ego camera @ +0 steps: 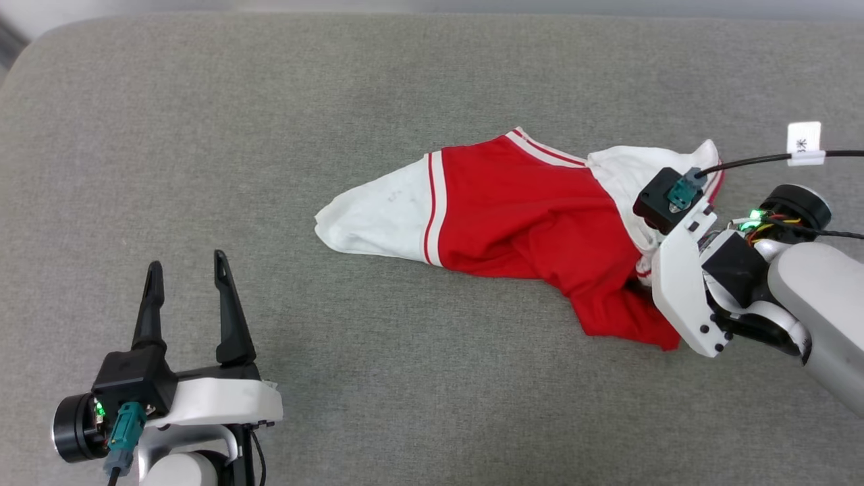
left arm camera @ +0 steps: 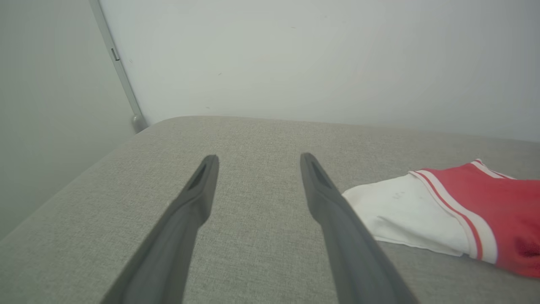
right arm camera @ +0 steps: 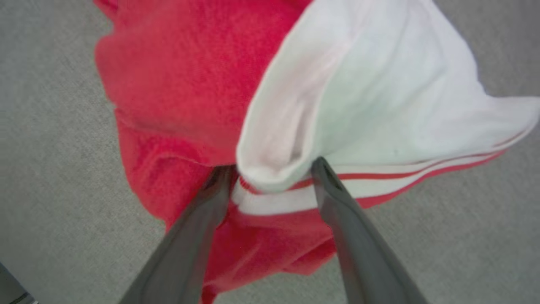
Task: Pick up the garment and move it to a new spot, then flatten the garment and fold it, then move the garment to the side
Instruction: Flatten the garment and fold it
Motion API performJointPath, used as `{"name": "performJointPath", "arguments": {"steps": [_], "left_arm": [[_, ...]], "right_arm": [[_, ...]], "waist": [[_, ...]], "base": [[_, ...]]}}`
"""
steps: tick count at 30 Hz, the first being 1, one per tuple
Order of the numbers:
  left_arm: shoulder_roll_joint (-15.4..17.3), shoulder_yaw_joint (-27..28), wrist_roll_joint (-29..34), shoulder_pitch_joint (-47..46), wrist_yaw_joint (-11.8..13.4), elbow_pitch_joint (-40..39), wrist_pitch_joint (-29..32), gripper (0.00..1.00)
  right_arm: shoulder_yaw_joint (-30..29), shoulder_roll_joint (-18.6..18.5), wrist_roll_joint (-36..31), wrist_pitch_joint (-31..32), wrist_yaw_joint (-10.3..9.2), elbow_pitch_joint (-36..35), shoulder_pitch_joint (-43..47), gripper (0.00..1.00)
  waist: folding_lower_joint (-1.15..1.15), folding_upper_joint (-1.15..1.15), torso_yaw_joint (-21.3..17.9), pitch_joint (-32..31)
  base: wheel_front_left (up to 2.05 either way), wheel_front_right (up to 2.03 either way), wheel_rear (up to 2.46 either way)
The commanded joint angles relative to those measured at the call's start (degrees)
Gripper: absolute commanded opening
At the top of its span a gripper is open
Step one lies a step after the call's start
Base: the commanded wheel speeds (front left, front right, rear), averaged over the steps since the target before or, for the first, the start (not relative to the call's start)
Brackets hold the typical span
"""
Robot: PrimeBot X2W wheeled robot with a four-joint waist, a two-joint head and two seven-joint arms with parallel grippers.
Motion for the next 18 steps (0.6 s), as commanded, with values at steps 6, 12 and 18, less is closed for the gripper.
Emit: {"name": "performJointPath", "arguments": {"steps": [6,12,18], "left_arm": [[-2.9,4.2,3.0,2.0,-3.7,1.5,-0.1,1.0],[-5.8,6.8,5.5,3.7,-6.5,2.1,-0.1,1.0],[-8.3,8.4,7.5,5.1,-8.6,2.5,-0.1,1.0]], "right_arm": [[-0.8,-1.1,2.0,-10.8,-0.02,-1.5,0.6,0.0],[-8.3,-4.3,5.3,-20.2,-0.03,-4.4,5.4,0.0],[-20.0,-6.8,8.7,-27.6,-0.02,-3.6,15.4,0.0]], "waist": [[0.0,0.0,-2.9,-2.4],[0.0,0.0,-5.0,-4.4],[0.0,0.0,-5.5,-4.8]], "base": [[0.0,0.0,0.0],[0.0,0.0,0.0],[0.0,0.0,0.0]]}}
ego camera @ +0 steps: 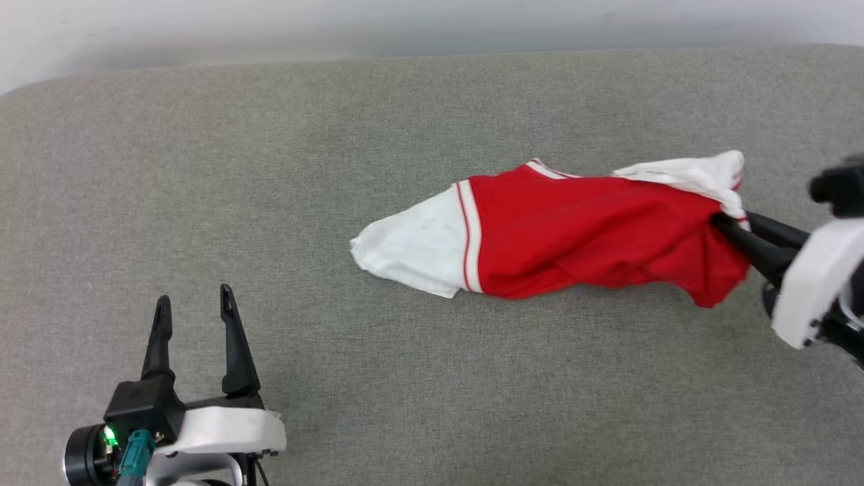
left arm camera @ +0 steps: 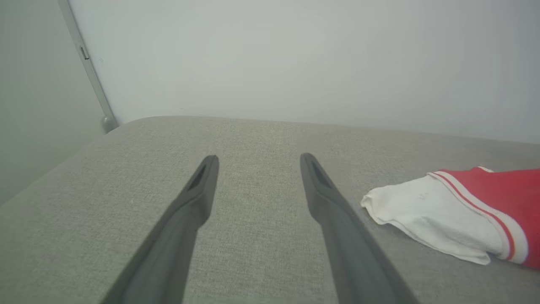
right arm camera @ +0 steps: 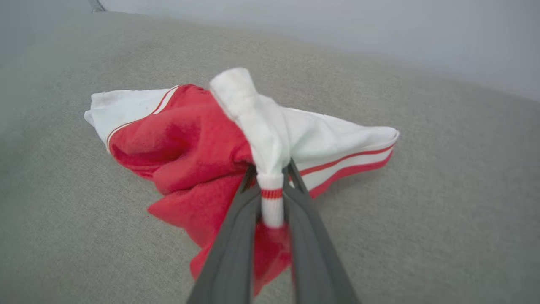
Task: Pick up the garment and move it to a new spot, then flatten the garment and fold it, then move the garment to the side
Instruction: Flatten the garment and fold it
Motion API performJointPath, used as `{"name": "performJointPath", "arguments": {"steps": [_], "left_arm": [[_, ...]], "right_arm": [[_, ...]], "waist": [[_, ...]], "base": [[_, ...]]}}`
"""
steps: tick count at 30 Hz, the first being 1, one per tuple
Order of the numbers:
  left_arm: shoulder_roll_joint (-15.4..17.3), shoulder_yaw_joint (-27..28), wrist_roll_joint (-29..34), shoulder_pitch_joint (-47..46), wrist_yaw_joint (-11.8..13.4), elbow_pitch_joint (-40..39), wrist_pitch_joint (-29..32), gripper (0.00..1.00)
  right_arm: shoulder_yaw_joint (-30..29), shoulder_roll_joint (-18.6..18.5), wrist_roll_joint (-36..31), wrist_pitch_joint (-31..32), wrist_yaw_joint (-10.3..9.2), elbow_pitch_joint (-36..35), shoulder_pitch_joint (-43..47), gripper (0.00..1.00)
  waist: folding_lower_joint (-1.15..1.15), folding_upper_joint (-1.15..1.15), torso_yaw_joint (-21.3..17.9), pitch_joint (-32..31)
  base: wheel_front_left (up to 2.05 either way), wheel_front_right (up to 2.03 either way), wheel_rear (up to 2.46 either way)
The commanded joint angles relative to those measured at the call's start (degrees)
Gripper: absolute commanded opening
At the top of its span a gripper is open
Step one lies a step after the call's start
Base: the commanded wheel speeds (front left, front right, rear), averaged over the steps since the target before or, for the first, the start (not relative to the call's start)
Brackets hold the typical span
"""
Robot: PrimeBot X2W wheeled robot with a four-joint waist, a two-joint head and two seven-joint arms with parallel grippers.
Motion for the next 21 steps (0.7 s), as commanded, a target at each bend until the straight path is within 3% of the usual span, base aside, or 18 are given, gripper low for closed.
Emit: {"name": "performJointPath", "arguments": {"steps": [1,7,17,18,19,21], "left_arm": [[-0.3,0.4,0.4,0.7,-0.4,0.3,-0.1,1.0],[-2.1,1.9,1.7,1.6,-2.0,1.0,-0.1,1.0],[-4.1,3.0,3.4,2.1,-3.9,2.7,-0.1,1.0],[-4.2,3.0,3.4,2.2,-4.2,3.0,-0.1,1.0],[-4.3,3.0,3.7,2.2,-4.4,3.2,-0.1,1.0],[-4.4,3.0,4.0,2.1,-4.9,3.6,-0.1,1.0]], "right_arm": [[-1.7,-0.6,0.1,-1.0,-0.03,0.8,2.1,0.0],[-10.0,0.0,-1.4,-3.0,-0.02,5.7,13.2,0.0],[-17.2,5.4,-6.8,-1.8,-0.02,8.2,23.4,0.03],[-18.2,5.5,-7.9,-2.4,-0.02,7.7,23.7,0.73],[-19.4,5.6,-9.4,-3.2,-0.03,7.2,23.8,1.0],[-21.8,6.4,-12.2,-4.8,-0.03,5.5,24.5,1.0]], "waist": [[0.0,0.0,0.1,0.0],[0.0,0.0,0.5,-0.3],[0.0,0.0,0.7,-1.3],[0.0,0.0,0.7,-1.7],[0.0,0.0,0.6,-2.0],[0.0,0.0,0.4,-2.8]], "base": [[0.0,0.0,0.0],[0.0,0.0,0.0],[0.0,0.0,0.0],[0.0,0.0,0.0],[0.0,0.0,0.0],[0.0,0.0,0.0]]}}
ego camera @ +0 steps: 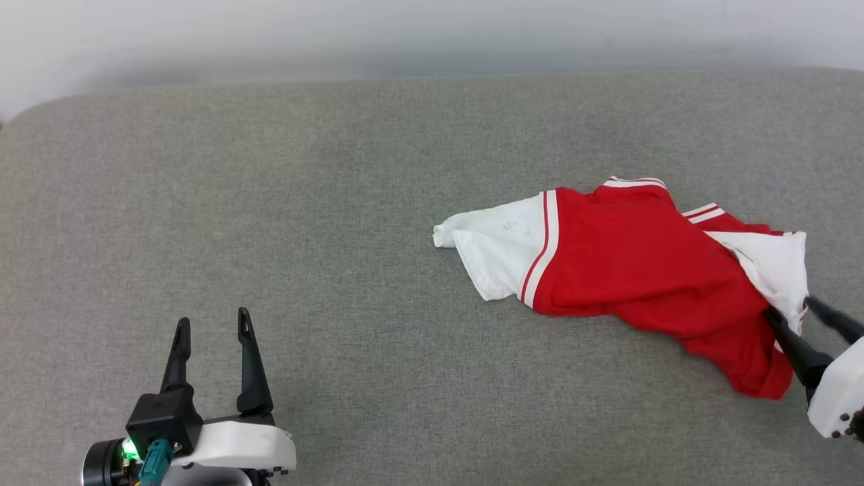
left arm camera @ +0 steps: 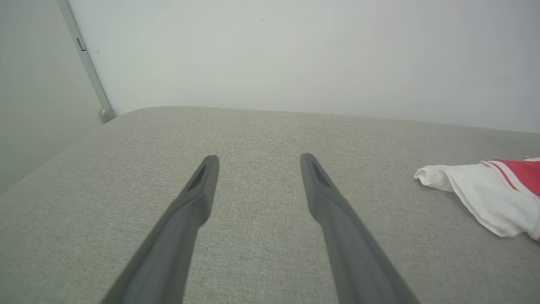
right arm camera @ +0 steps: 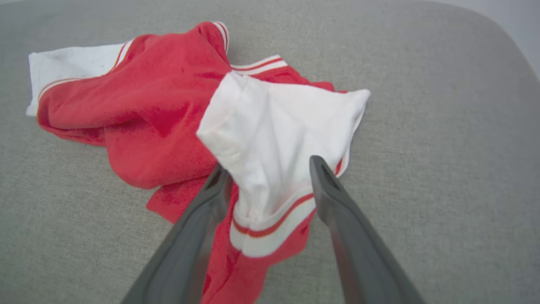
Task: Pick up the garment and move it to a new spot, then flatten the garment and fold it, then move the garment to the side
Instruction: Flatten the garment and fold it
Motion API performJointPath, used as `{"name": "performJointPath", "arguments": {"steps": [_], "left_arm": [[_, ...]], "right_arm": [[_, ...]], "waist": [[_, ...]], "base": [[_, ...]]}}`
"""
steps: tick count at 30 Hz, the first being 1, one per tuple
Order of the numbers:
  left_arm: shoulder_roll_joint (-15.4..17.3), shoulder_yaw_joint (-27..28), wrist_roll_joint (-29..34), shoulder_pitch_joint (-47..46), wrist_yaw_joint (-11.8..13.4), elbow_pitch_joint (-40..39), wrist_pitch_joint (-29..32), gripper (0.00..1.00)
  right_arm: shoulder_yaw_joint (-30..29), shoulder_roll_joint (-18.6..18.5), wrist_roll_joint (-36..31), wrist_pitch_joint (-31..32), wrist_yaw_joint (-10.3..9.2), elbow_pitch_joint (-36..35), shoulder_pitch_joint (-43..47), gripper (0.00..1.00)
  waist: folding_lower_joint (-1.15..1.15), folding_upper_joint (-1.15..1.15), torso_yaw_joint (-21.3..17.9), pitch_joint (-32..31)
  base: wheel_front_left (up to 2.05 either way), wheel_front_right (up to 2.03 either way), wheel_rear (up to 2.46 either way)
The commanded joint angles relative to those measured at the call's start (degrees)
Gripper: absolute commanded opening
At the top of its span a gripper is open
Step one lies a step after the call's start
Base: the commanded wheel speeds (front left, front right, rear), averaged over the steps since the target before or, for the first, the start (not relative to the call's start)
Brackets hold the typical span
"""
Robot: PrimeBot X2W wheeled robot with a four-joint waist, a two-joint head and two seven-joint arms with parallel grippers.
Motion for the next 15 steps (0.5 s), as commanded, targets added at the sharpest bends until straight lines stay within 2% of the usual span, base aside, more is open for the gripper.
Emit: {"name": "performJointPath", "arguments": {"steps": [1,4,7,11,15], "left_arm": [[-0.2,0.2,0.4,0.3,-0.3,0.3,-0.1,1.0],[0.3,0.3,1.2,-0.8,-1.2,0.9,-0.1,1.0],[1.6,0.3,1.9,-2.9,-2.3,1.5,-0.1,1.0],[4.1,-0.4,2.7,-6.9,-4.5,3.5,0.1,1.0],[7.1,-1.9,3.4,-13.6,-7.7,6.2,3.3,1.0]], "right_arm": [[-1.6,1.3,-1.8,-1.0,-0.03,-1.7,1.3,1.0],[-7.3,3.2,-6.9,-2.7,-0.04,-6.2,3.1,1.0],[-13.1,7.0,-12.8,-4.1,-0.03,-11.7,5.3,1.0],[-19.9,13.6,-20.6,-6.0,-0.03,-19.2,7.9,1.0],[-23.9,20.7,-27.4,-8.4,-0.03,-24.5,10.1,1.0]], "waist": [[0.0,0.0,-0.3,-0.9],[0.0,0.0,-0.8,-1.9],[0.0,0.0,-1.3,-2.4],[0.0,0.0,-1.8,-2.7],[0.0,0.0,-2.2,-2.3]], "base": [[0.0,0.0,0.0],[0.0,0.0,0.0],[0.0,0.0,0.0],[0.0,0.0,0.0],[0.0,0.0,0.0]]}}
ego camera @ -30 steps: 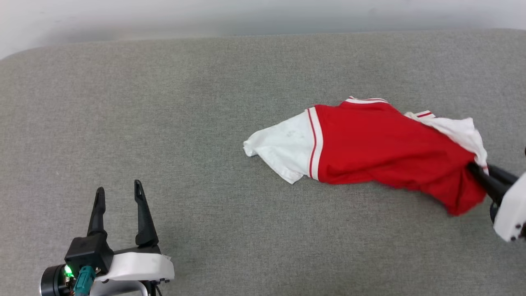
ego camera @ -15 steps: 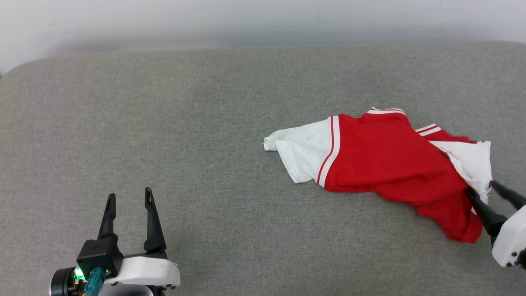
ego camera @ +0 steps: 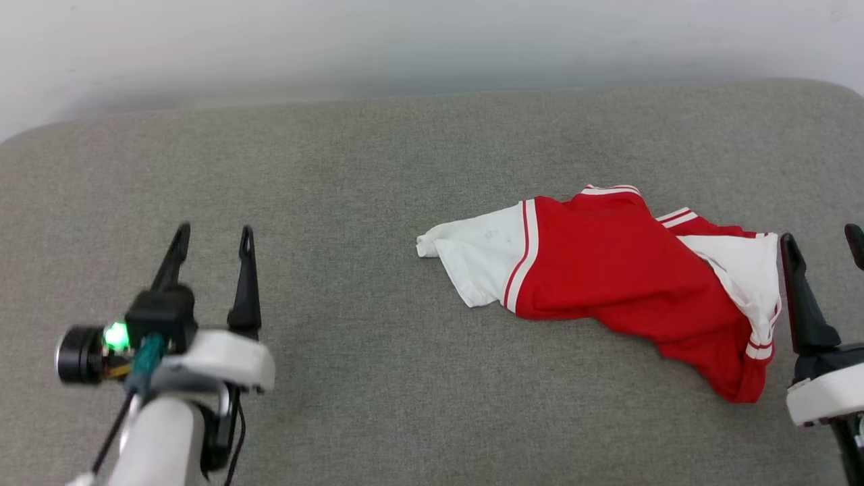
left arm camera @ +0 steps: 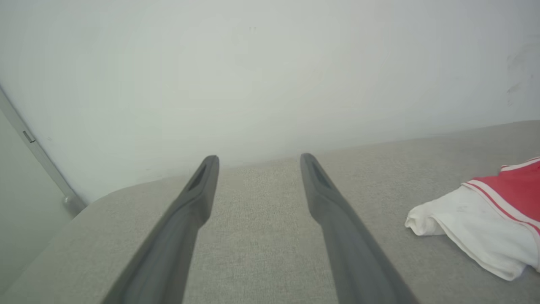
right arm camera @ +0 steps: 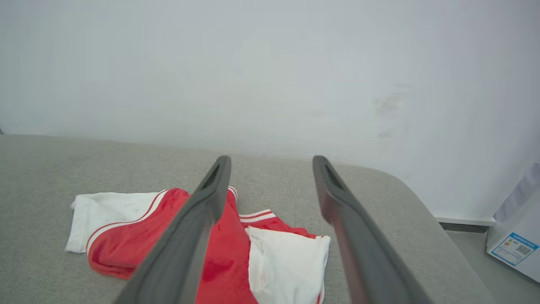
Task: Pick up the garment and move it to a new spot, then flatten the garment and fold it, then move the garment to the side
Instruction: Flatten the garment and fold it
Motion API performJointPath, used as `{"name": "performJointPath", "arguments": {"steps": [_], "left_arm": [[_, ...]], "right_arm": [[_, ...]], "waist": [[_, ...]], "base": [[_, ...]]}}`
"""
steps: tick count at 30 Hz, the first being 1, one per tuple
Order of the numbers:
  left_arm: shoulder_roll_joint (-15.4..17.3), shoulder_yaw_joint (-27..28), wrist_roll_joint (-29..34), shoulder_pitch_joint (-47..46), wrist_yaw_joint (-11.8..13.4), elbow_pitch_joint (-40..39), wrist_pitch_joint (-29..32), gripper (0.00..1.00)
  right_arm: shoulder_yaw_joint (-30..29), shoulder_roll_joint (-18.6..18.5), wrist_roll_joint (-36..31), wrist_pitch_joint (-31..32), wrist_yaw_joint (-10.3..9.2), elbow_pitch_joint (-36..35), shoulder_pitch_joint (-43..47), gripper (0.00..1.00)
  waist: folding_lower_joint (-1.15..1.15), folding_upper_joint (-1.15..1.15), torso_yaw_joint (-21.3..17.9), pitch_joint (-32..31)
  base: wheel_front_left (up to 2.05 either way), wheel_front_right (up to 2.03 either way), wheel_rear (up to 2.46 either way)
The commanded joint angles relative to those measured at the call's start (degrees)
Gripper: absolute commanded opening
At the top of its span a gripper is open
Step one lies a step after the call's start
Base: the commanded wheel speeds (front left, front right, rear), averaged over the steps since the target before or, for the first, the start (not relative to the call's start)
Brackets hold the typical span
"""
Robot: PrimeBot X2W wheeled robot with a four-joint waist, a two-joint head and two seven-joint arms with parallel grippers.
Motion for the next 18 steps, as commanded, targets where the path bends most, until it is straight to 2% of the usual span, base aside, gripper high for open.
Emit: {"name": "performJointPath", "arguments": {"steps": [1,4,9,13,18], "left_arm": [[1.0,-0.8,0.4,-2.8,-1.4,0.8,1.7,1.0],[3.1,-2.4,0.4,-9.1,-4.7,3.1,5.6,1.0],[5.7,-6.6,-1.3,-19.8,-8.8,8.7,13.9,1.0],[7.4,-13.3,-5.0,-28.3,-9.8,12.4,22.5,1.0],[10.9,-27.8,-16.7,-38.7,-9.7,14.2,34.1,1.0]], "right_arm": [[-1.0,2.2,-1.8,-1.2,-0.02,-1.2,1.3,1.0],[-1.7,6.1,-5.2,-3.7,-0.02,-2.8,2.3,1.0],[-2.2,9.6,-8.4,-9.1,-0.02,-2.1,2.9,1.0],[-1.3,11.0,-9.8,-11.0,-0.02,-1.2,2.6,1.0],[0.0,11.7,-10.7,-12.0,-0.02,-0.3,0.9,1.0]], "waist": [[0.0,0.0,-0.1,0.2],[0.0,0.0,-0.6,0.9],[0.0,0.0,-1.6,2.2],[0.0,0.0,-2.5,3.4],[0.0,0.0,-3.8,5.4]], "base": [[0.0,0.0,0.0],[0.0,0.0,0.0],[0.0,0.0,0.0],[0.0,0.0,0.0],[0.0,0.0,0.0]]}}
